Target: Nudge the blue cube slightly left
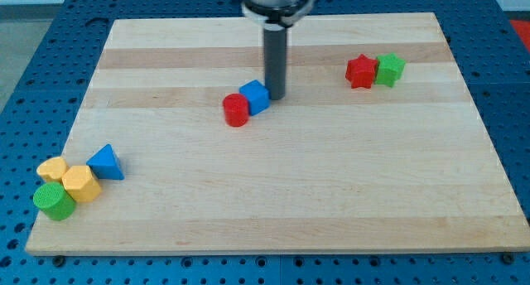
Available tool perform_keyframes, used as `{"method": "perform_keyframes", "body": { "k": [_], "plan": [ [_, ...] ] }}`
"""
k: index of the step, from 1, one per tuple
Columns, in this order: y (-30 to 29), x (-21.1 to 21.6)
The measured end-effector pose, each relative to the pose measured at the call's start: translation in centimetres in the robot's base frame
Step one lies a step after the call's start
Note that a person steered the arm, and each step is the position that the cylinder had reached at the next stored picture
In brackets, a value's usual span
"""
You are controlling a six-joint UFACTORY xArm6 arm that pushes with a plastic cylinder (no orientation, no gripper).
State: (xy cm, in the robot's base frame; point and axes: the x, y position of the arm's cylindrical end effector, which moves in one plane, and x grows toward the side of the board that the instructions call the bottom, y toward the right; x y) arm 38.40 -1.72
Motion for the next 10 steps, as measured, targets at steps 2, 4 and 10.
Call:
{"method": "perform_keyframes", "body": {
  "k": [2, 4, 10],
  "plan": [
    [-3.8, 0.0],
    [-8.1, 0.0],
    [-11.6, 2.6]
  ]
}}
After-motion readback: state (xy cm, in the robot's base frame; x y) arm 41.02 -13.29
